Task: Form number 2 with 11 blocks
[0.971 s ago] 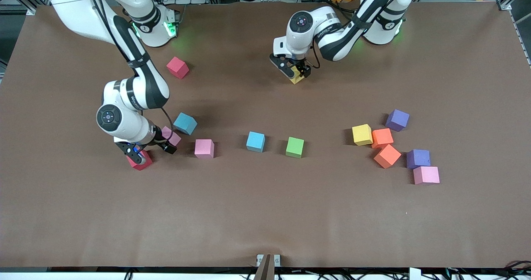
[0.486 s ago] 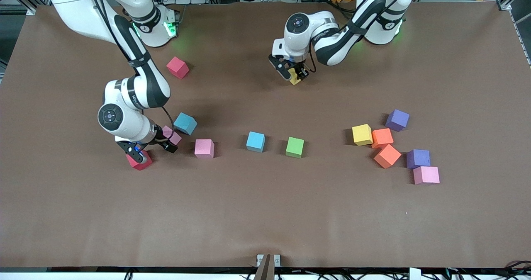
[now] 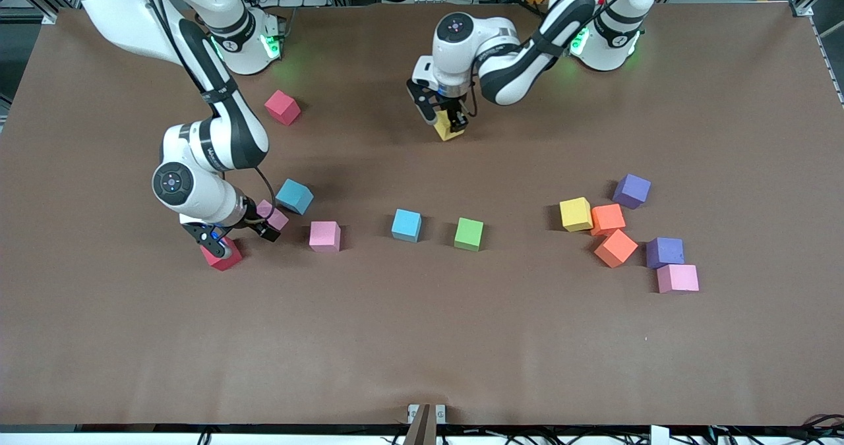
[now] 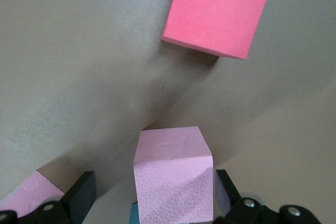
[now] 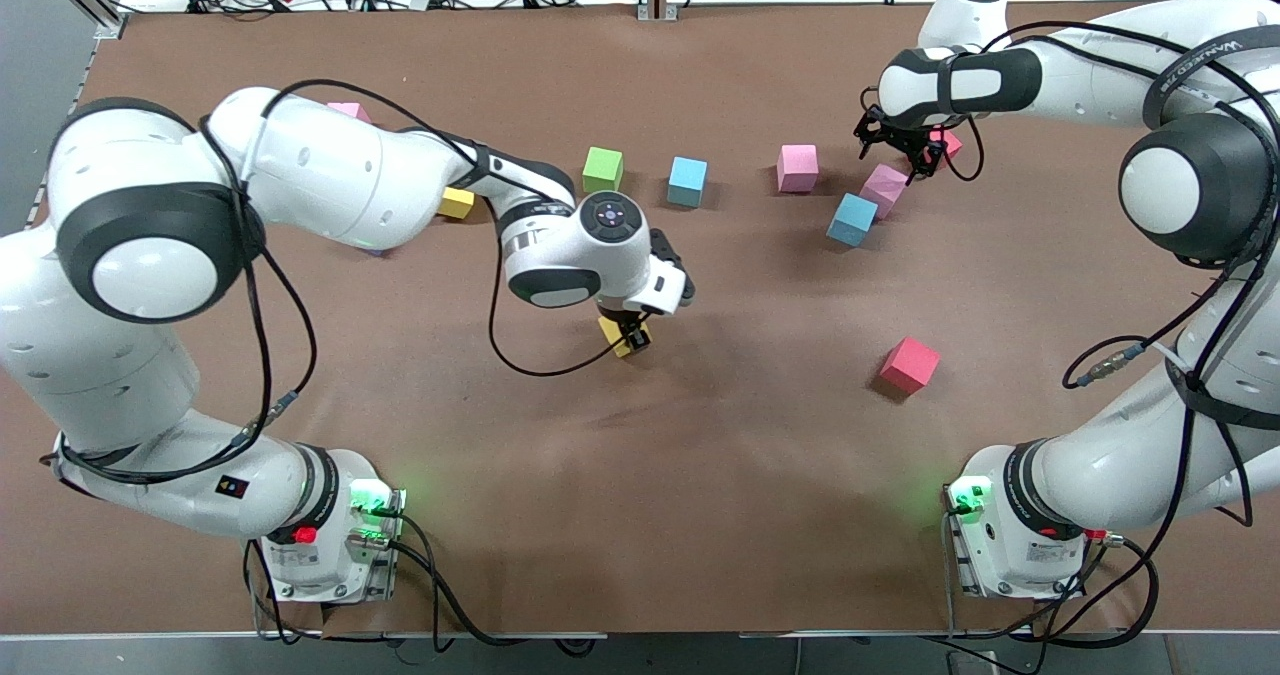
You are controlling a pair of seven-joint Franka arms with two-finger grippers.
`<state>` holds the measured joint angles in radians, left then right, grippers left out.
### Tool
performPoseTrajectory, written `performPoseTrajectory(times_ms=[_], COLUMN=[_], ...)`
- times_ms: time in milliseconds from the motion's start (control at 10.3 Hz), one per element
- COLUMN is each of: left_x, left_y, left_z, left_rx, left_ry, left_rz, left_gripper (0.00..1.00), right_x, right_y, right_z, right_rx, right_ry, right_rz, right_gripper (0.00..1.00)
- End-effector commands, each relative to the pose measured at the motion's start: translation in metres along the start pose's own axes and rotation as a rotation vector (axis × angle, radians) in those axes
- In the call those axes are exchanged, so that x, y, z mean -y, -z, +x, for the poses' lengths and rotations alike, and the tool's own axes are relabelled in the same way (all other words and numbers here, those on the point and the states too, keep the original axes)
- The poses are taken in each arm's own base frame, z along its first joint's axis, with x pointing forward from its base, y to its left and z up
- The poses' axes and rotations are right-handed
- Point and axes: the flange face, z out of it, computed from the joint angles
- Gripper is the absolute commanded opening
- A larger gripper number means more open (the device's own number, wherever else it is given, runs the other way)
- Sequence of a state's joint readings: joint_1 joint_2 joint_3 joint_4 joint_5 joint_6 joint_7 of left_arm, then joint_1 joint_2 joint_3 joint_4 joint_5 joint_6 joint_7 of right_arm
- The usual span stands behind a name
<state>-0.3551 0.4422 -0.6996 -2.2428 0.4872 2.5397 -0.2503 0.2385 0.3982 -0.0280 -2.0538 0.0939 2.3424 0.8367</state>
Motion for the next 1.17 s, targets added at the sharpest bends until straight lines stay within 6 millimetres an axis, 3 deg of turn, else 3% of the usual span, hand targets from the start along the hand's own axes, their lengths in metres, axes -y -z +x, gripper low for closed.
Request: performPoseTrajectory(times_ms=[0, 194, 583, 680, 777, 1068], left_x=[-0.007, -0.013, -0.036, -0.035, -0.05, -0.063], left_y=[-0.007, -0.017, -0.031, -0.027, -0.019, -0.015], left_z=[0.034, 0.056, 0.05, 0.05, 0.051, 0.05], left_rx=[-0.007, -0.013, 0.067, 0.113, 0.138, 0.17], left_ry=[-0.144, -0.213, -0.335, -0.365, -0.39, -0.402], left_rz=[0.015, -0.016, -0.022, -0.016, -0.027, -0.045], left_gripper=[0.23, 0.23, 0.25, 0.25, 0.26, 0.26], right_x=[-0.012, -0.017, -0.022, -0.022, -0.022, -0.023], right_y=[0.001, -0.011, -0.023, -0.023, -0.024, -0.027], right_z=[-0.011, -0.018, -0.024, -0.024, -0.024, -0.023], right_rx=[-0.005, -0.008, -0.029, -0.029, -0.029, -0.026], right_ry=[0.017, 0.024, 0.03, 0.03, 0.03, 0.028], right_rz=[-0.016, -0.017, 0.003, 0.003, 0.003, -0.001], right_gripper=[1.0, 1.0, 1.0, 1.0, 1.0, 1.0])
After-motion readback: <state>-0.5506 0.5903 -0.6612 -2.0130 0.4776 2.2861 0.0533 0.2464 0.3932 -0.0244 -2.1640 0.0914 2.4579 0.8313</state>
